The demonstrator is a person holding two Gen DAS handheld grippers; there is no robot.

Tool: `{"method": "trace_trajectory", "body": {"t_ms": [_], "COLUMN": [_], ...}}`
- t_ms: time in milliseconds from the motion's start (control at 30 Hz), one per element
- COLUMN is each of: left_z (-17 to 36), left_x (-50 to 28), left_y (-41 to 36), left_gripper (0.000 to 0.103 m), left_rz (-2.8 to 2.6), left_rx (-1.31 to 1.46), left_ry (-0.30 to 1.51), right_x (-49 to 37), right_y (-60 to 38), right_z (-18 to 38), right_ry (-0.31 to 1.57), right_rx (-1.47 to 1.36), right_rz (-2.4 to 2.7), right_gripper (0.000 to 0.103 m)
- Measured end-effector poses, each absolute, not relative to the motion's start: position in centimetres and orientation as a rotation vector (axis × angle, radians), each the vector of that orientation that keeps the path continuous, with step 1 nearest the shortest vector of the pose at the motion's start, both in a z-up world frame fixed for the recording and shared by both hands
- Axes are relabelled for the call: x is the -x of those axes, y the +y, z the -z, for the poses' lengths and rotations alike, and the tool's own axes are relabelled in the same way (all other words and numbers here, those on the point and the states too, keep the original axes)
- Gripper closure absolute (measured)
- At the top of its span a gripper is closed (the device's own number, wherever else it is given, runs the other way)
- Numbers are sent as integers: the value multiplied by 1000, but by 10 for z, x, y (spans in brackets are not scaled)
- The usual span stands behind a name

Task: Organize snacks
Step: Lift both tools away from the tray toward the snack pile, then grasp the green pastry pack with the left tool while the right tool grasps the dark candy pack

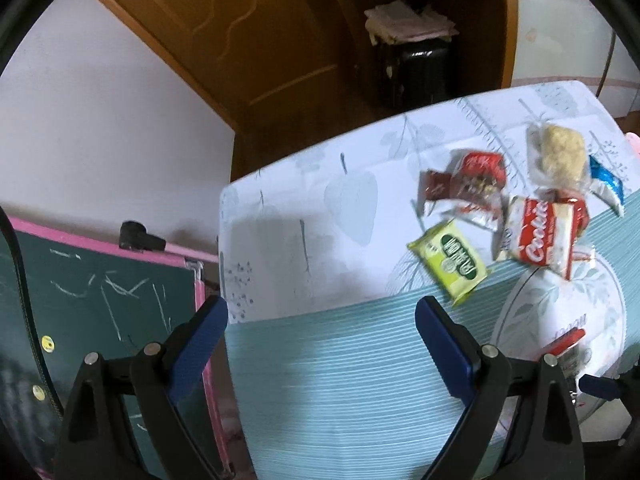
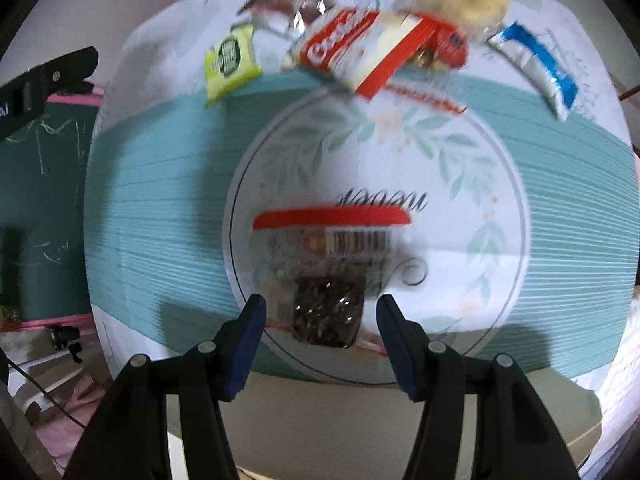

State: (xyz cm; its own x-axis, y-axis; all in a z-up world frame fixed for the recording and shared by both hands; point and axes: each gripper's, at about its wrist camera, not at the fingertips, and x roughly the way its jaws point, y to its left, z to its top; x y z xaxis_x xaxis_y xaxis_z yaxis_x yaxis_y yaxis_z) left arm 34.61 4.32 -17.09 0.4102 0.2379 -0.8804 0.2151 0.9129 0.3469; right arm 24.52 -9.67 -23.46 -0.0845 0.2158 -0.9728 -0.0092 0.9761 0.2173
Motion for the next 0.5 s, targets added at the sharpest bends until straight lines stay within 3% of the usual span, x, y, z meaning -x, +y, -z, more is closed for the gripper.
{"method": "trace_trajectory", "body": {"t_ms": [67, 133, 500], "left_z": [173, 176, 204], "left_x": [-345, -346, -365], "left_y": [46, 47, 17], "left_gripper": [9, 9, 9], "left_rz": [-18, -14, 41], "left_rx": [-440, -431, -356], "left_ry": [1169, 1178, 1248], "right_x": [-245, -244, -253], "right_y": [-92, -89, -134], "right_z": [237, 237, 227], "right_ry": [1655, 1650, 1551], "right_rx": [-141, -112, -188], "right_rz": [-179, -152, -59], "right_gripper": [46, 59, 61]}}
